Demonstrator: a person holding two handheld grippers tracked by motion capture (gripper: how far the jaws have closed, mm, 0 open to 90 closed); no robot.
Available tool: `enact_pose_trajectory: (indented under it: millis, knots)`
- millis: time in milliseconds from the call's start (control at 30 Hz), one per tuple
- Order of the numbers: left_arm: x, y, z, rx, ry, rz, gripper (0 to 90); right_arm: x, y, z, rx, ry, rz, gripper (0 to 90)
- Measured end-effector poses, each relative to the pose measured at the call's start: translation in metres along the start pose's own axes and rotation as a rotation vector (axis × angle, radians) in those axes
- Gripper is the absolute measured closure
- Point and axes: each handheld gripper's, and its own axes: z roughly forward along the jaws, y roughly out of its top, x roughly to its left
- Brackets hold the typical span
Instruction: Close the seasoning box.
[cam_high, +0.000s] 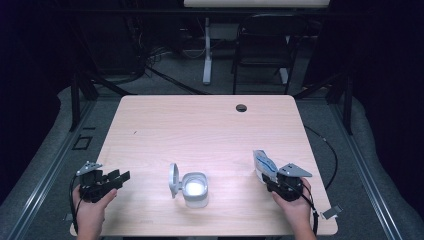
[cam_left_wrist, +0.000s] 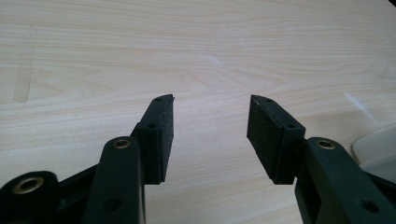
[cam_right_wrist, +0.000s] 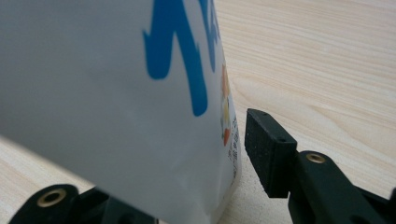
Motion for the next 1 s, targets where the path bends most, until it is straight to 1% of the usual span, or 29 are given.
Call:
enact_pose_trajectory:
  millis: [100,133,267,300,333,367,400,467,533,600,633,667,700,733,800,867,1000]
  knots:
    - [0.000,0.001,0.001,0.000,-0.004,0.002,51.7,-0.001,-0.001,0.000,-0.004,0.000,0.013,54.4]
    - [-0.001,0.001,0.001,-0.001,0.000,0.001,51.7,-0.001,-0.001,-0.001,-0.003,0.004,0.014,53.9]
    - [-0.002,0.002,0.002,0.001,-0.008,0.006,51.7,-0.002,-0.002,-0.002,0.001,0.003,0.015,51.5]
    - [-0.003,0.002,0.001,0.013,-0.010,0.010,51.7,-0.002,-0.003,-0.002,-0.002,0.005,0.019,51.1]
    - [-0.004,0.002,0.002,0.002,-0.008,0.009,51.7,-0.003,-0.003,-0.002,-0.002,0.003,0.022,50.7]
    - [-0.004,0.002,0.002,0.002,-0.009,0.010,51.7,-0.003,-0.003,-0.002,-0.003,0.002,0.023,50.5]
    - [-0.004,0.002,0.003,0.003,-0.011,0.011,51.7,-0.003,-0.004,-0.002,-0.014,0.011,0.033,50.4]
    - [-0.005,0.002,0.003,-0.001,-0.010,0.012,51.7,-0.003,-0.004,-0.003,-0.012,0.014,0.032,50.0]
    - [-0.005,0.002,0.003,-0.001,-0.008,0.011,51.7,-0.004,-0.004,-0.005,-0.002,0.006,0.024,49.8]
    - [-0.005,0.003,0.002,0.009,-0.015,0.014,51.7,-0.004,-0.004,-0.006,-0.006,0.007,0.025,49.4]
    - [-0.006,0.003,0.003,-0.006,-0.013,0.012,51.7,-0.004,-0.004,-0.007,-0.001,0.002,0.019,49.1]
    - [-0.006,0.003,0.003,-0.007,-0.015,0.013,51.7,-0.004,-0.004,-0.008,-0.001,0.003,0.017,48.8]
    - [-0.007,0.003,0.002,-0.005,-0.014,0.015,51.7,-0.003,-0.004,-0.008,-0.012,0.012,0.024,48.6]
    - [-0.008,0.004,0.003,-0.007,-0.018,0.017,51.7,-0.003,-0.004,-0.008,-0.007,0.006,0.018,48.1]
    - [-0.010,0.005,0.003,-0.008,-0.019,0.020,51.7,-0.003,-0.005,-0.008,-0.014,0.015,0.025,47.6]
    - [-0.011,0.005,0.003,-0.006,-0.029,0.026,51.8,-0.003,-0.006,-0.008,-0.010,0.012,0.024,47.3]
    - [-0.016,0.007,0.002,-0.007,-0.037,0.039,52.4,-0.004,-0.006,-0.009,-0.006,0.008,0.022,47.1]
